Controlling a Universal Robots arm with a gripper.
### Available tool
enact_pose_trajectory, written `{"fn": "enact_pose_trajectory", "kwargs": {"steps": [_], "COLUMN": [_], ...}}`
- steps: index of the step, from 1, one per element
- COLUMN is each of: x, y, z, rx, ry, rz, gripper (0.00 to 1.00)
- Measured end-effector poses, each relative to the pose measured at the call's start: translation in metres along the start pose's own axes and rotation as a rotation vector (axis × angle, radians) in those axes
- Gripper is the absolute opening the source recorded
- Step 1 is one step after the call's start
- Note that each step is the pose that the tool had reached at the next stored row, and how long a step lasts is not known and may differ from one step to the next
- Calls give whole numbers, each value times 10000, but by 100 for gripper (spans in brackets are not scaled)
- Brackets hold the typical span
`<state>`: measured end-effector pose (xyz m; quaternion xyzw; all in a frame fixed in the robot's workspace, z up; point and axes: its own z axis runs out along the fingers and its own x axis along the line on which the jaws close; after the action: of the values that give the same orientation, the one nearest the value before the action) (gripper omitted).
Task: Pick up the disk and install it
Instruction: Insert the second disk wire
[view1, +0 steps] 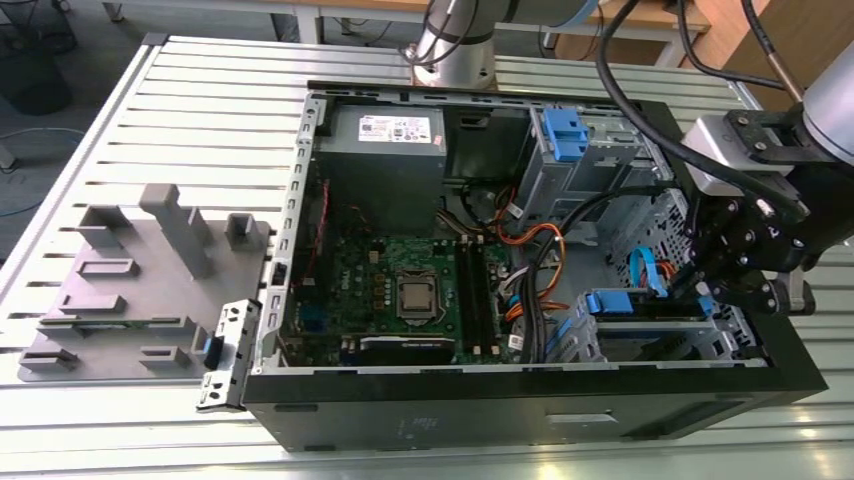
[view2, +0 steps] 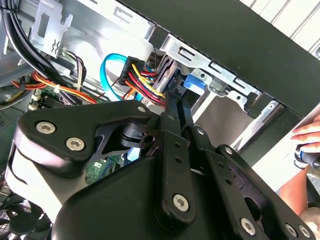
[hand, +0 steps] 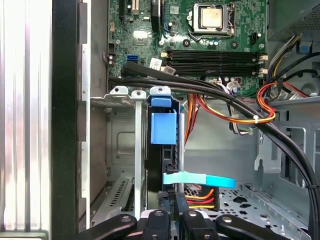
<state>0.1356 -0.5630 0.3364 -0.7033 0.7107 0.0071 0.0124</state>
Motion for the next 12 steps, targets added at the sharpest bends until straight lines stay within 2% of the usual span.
{"fn": "enact_pose_trajectory", "kwargs": {"steps": [12], "x": [0], "y": [15], "z": [25], "rx": [0], "ry": [0], "rz": [0], "gripper": [16]}}
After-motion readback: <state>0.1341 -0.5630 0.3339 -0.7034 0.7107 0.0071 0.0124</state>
